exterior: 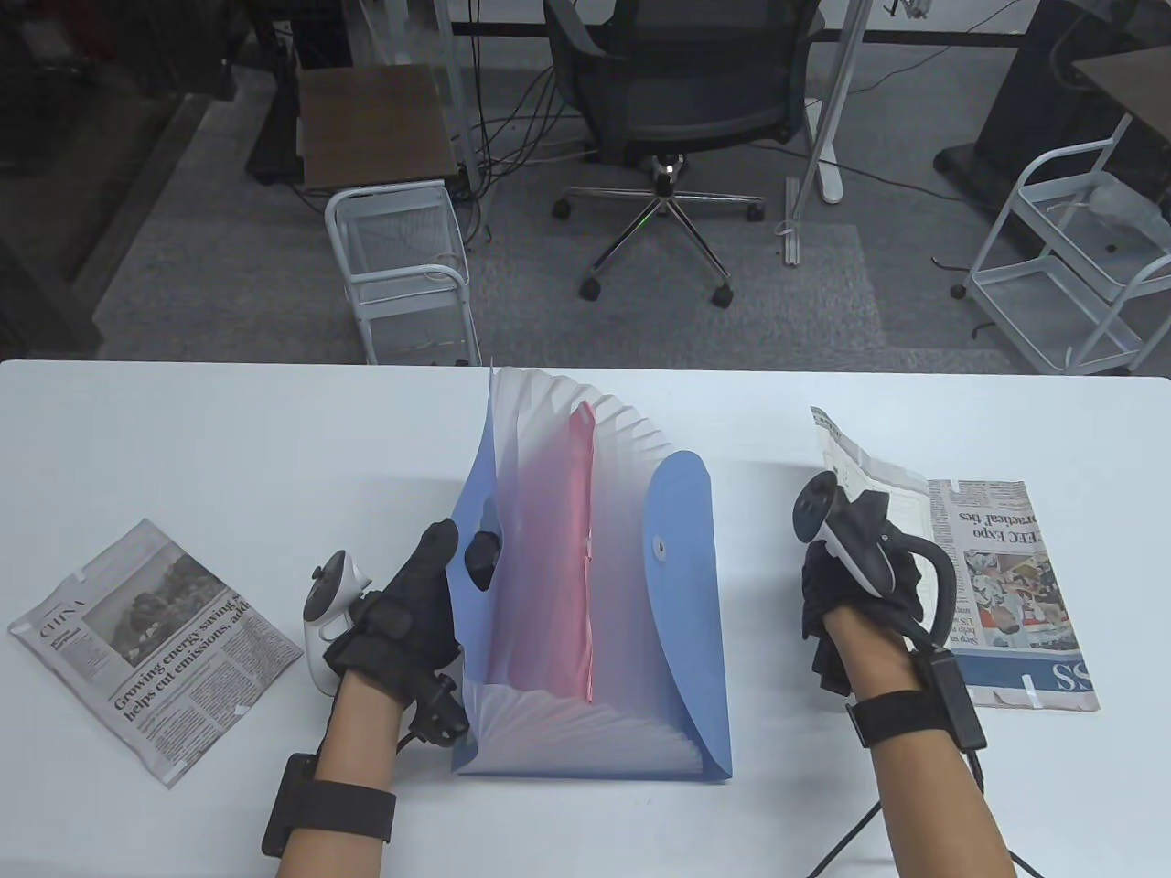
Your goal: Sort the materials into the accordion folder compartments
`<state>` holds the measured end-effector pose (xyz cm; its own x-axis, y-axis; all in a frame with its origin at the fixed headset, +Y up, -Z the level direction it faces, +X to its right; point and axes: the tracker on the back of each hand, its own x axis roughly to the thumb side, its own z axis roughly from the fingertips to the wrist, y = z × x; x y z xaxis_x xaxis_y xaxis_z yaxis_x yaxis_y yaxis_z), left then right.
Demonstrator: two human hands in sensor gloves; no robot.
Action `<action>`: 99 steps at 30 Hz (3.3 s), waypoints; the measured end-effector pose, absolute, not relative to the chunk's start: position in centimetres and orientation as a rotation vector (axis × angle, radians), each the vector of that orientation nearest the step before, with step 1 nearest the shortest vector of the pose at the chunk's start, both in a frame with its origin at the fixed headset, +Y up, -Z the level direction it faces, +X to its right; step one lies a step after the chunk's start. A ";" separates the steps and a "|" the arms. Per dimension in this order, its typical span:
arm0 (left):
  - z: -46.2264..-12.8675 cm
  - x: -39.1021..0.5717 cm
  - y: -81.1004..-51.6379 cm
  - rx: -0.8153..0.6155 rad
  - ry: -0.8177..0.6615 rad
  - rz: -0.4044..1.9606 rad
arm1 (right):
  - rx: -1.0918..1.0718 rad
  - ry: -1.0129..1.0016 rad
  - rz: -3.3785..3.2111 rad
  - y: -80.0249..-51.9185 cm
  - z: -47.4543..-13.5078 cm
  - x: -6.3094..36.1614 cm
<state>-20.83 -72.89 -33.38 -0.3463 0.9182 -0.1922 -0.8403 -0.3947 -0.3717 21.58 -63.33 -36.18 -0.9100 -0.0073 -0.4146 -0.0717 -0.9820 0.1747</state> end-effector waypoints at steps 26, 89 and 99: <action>-33.3 -20.9 -72.8 -0.444 -0.252 1.953 | 0.036 0.221 1.951 -51.1 -32.1 25.3; -33.3 -21.0 -72.8 -0.438 -0.251 1.954 | 0.326 0.548 1.794 -53.3 -34.1 16.6; -33.3 -21.0 -72.8 -0.440 -0.253 1.955 | 0.188 0.435 2.125 -53.7 -34.5 15.8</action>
